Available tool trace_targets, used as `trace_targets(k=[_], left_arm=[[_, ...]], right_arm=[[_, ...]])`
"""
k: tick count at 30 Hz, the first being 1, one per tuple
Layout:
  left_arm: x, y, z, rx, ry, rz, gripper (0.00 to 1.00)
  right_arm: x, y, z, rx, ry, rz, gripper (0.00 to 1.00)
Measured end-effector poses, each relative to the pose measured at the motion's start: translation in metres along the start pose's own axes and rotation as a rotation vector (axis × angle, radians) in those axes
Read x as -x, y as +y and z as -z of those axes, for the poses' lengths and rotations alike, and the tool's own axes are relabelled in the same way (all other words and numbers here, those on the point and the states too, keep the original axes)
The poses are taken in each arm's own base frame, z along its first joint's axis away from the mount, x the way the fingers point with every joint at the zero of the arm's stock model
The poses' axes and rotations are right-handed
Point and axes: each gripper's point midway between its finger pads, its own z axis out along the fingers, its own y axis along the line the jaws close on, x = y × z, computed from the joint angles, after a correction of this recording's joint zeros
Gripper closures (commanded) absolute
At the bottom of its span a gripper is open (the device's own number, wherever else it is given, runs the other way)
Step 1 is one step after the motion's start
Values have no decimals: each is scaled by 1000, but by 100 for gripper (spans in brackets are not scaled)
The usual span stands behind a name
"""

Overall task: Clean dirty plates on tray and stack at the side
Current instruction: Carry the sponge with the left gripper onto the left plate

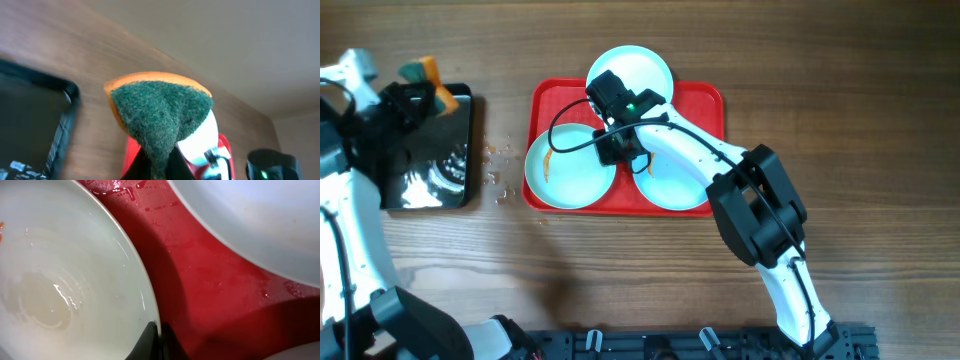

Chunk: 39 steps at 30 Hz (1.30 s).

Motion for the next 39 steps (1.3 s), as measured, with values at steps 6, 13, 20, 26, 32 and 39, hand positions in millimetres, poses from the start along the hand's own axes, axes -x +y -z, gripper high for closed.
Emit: trace_targets(k=[6, 13, 20, 26, 32, 39], left_arm=[[-83, 1, -67, -20, 315, 123, 96], [-151, -17, -113, -23, 525, 97, 96], [-197, -10, -136, 140, 636, 27, 96], [-223, -14, -146, 210, 687, -36, 96], [-230, -16, -149, 246, 696, -60, 96], [-243, -12, -158, 241, 670, -92, 96]], right_arm=[[0, 0, 0, 1, 1, -8, 96], [0, 1, 0, 7, 3, -12, 96], [-2, 1, 0, 8, 8, -12, 96], [-2, 1, 0, 8, 9, -12, 96], [-2, 1, 0, 7, 10, -16, 96], [-2, 1, 0, 7, 11, -17, 96]])
